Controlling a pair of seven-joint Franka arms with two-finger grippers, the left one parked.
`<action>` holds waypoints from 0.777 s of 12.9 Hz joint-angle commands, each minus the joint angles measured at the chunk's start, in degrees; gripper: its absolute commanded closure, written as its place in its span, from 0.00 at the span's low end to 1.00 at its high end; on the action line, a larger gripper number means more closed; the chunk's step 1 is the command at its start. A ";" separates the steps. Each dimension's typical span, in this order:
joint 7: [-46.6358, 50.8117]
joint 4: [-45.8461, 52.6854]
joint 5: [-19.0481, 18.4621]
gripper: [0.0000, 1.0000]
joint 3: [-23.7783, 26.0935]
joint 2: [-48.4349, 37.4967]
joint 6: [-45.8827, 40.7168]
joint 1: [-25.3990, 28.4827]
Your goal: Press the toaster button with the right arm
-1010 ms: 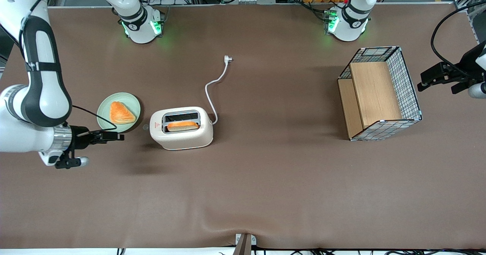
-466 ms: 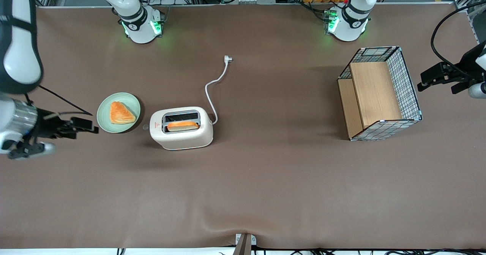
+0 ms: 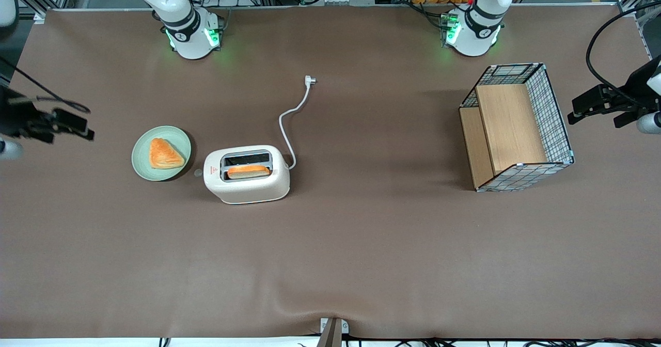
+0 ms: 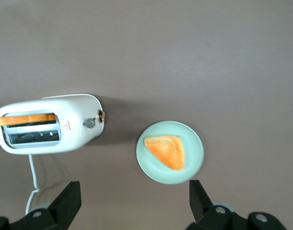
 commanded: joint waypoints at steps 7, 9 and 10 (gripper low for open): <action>2.27 -0.92 -6.62 0.00 1.19 -4.49 -3.46 0.94; 2.27 -0.31 -6.62 0.00 1.19 -4.22 -3.55 1.03; 2.27 -0.22 -6.62 0.00 1.19 -3.96 -3.64 1.03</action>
